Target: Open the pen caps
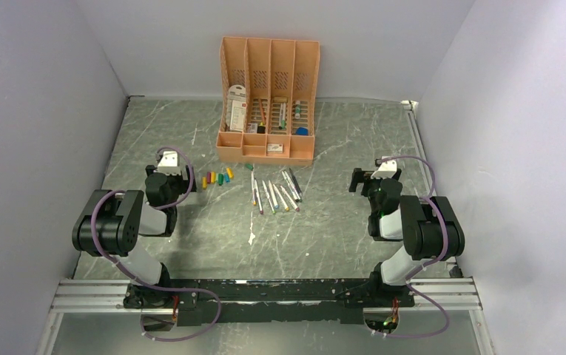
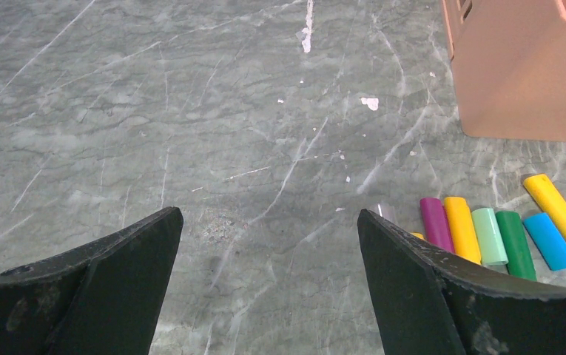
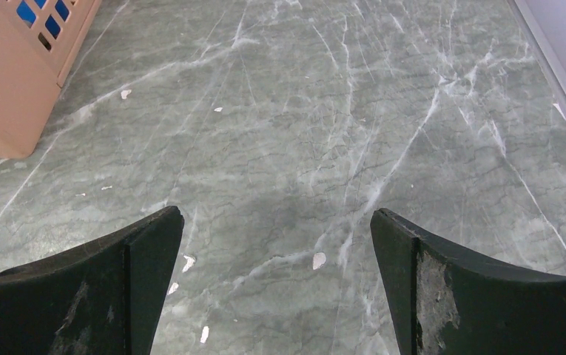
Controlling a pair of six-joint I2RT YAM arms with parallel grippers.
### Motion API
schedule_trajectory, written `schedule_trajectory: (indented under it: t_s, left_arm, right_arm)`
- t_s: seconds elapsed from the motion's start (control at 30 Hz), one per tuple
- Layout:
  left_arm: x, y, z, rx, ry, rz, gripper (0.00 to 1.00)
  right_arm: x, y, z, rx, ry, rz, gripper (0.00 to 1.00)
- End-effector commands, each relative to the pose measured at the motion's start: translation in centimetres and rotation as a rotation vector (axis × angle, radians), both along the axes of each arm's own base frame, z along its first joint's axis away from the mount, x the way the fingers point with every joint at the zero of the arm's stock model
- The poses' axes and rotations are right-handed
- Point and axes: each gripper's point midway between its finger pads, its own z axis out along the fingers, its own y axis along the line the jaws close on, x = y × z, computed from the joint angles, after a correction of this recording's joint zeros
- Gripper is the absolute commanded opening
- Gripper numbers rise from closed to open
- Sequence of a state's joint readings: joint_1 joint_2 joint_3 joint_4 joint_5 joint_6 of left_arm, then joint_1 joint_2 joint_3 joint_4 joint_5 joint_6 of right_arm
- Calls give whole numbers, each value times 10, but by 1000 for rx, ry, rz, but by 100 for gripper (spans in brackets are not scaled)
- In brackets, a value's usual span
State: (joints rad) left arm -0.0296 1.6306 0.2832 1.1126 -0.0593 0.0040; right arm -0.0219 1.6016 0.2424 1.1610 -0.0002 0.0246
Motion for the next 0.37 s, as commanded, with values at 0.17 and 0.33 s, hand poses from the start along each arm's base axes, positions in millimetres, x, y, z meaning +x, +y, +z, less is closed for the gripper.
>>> schedule_trajectory:
  t_s: [0.17, 0.33]
  left_arm:
    - [6, -2, 15, 0, -61, -23, 100]
    - [6, -2, 14, 0, -60, -24, 100]
  right_arm:
    - [6, -1, 8, -20, -31, -5, 100]
    - [6, 0, 8, -25, -31, -7, 100]
